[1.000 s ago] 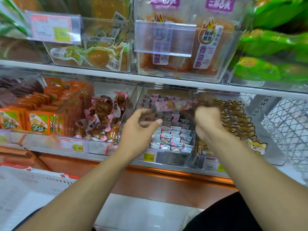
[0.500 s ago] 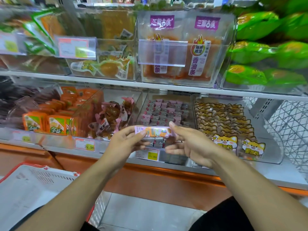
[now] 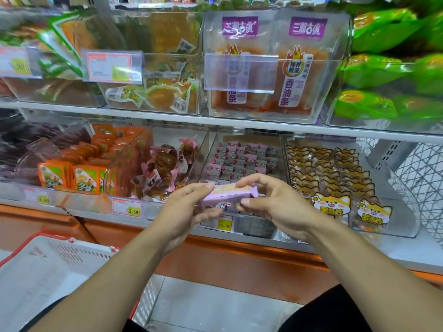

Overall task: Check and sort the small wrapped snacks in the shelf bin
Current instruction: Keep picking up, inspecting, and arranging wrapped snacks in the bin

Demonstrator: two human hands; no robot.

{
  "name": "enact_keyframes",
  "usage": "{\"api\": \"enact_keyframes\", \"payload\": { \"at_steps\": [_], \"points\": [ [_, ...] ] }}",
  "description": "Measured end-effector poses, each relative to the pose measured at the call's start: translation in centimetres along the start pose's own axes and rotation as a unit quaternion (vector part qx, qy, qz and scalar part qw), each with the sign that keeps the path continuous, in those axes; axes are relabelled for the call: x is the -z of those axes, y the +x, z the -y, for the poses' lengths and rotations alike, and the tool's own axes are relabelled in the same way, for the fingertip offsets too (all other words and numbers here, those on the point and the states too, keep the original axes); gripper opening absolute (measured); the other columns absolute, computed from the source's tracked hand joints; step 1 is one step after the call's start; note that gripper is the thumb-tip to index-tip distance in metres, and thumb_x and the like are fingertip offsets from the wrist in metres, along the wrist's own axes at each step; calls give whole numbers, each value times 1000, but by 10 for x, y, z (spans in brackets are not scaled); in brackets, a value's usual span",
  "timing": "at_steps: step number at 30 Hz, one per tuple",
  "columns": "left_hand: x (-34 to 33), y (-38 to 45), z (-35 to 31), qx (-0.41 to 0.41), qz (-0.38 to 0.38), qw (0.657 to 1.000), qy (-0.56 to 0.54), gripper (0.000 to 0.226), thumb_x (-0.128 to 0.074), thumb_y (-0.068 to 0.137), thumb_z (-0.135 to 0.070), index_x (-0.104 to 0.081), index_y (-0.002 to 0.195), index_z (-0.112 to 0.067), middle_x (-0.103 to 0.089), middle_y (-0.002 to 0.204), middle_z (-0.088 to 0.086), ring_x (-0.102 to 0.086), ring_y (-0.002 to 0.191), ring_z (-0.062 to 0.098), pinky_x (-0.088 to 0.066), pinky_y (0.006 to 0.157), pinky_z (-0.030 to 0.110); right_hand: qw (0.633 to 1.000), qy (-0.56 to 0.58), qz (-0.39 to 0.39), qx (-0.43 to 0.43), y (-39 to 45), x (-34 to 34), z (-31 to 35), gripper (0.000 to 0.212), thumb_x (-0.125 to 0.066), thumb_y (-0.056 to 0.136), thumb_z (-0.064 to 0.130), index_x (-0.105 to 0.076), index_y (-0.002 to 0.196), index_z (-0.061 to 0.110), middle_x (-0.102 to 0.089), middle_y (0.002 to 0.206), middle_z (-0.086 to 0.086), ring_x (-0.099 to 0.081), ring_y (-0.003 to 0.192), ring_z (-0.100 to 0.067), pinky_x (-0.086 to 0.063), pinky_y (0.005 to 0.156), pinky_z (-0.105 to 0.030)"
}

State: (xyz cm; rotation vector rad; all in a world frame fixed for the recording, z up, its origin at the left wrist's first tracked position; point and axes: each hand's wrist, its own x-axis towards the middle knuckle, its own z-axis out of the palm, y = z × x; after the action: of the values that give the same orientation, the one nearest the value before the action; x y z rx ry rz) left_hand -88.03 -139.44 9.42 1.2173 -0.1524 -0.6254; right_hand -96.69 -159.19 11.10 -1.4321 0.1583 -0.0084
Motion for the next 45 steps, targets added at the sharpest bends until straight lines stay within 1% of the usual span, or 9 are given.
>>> {"api": "enact_keyframes", "payload": {
  "at_steps": [9, 15, 20, 25, 31, 35, 38, 42, 45],
  "points": [
    [5, 4, 5, -94, 23, 993, 60, 33, -80, 77, 1, -71, 106, -11, -76, 109, 12, -73, 101, 25, -59, 81, 28, 993, 64, -32, -92, 5, 0, 3, 42, -70, 89, 37, -63, 116, 5, -75, 110, -15, -73, 89, -27, -61, 85, -38],
    [4, 5, 6, -121, 8, 988, 99, 46, -84, 73, -1, -70, 115, -16, -75, 116, 2, -71, 110, 18, -58, 86, 27, 992, 88, -40, -82, 4, 0, 1, 14, -66, 95, 13, -64, 106, 4, -73, 101, -16, -73, 85, -25, -62, 82, -35],
    [1, 2, 4, -46, 2, 998, 33, 48, -78, 75, -23, -66, 119, -6, -76, 108, 16, -76, 94, 26, -63, 78, 31, 991, 105, -52, -60, 2, 0, 5, 23, -65, 91, -5, -63, 113, 2, -67, 119, -26, -72, 93, -30, -62, 81, -34],
    [-1, 6, 6, -58, -8, 998, 18, 46, -80, 73, -16, -66, 115, -2, -76, 106, 18, -75, 95, 33, -62, 75, 26, 980, 165, -105, -42, 3, -1, 8, 38, -69, 86, -8, -55, 121, 3, -75, 107, -21, -75, 95, -28, -61, 75, -26],
    [-17, 20, 11, -105, -29, 988, 113, 43, -81, 82, -10, -63, 120, -15, -77, 109, 3, -75, 96, 20, -60, 82, 31, 962, 135, -233, 50, 21, 11, 13, 22, -68, 90, -2, -61, 110, 4, -75, 111, -13, -74, 98, -24, -62, 83, -31],
    [-33, 31, 15, -183, -35, 937, 294, 40, -79, 87, -23, -63, 123, -23, -70, 117, -13, -67, 103, -1, -55, 94, 22, 896, -162, -385, 150, 46, 41, 25, 28, -76, 84, 1, -62, 103, 17, -72, 96, 5, -70, 94, -18, -56, 82, -31],
    [-45, 41, 22, -237, -26, 874, 423, 39, -74, 91, -30, -61, 127, -26, -64, 126, -14, -57, 115, -2, -44, 100, 19, 811, -398, -409, 130, 70, 65, 26, 21, -68, 90, 6, -69, 110, 10, -73, 102, -8, -69, 89, -24, -48, 71, -25],
    [-49, 59, 27, -261, -17, 760, 594, 51, -66, 92, -43, -53, 138, -24, -59, 136, -2, -50, 126, 16, -41, 105, 34, 780, -479, -395, 71, 97, 82, 25, 28, -59, 91, 7, -70, 116, 13, -71, 111, -12, -67, 99, -28, -46, 75, -27],
    [-50, 69, 29, -254, -4, 721, 644, 55, -61, 93, -52, -52, 138, -22, -58, 135, 1, -49, 126, 21, -41, 107, 40, 767, -543, -334, 74, 108, 89, 25, 34, -55, 92, 2, -64, 122, 16, -65, 120, -13, -62, 109, -30, -53, 91, -37]
  ]
}}
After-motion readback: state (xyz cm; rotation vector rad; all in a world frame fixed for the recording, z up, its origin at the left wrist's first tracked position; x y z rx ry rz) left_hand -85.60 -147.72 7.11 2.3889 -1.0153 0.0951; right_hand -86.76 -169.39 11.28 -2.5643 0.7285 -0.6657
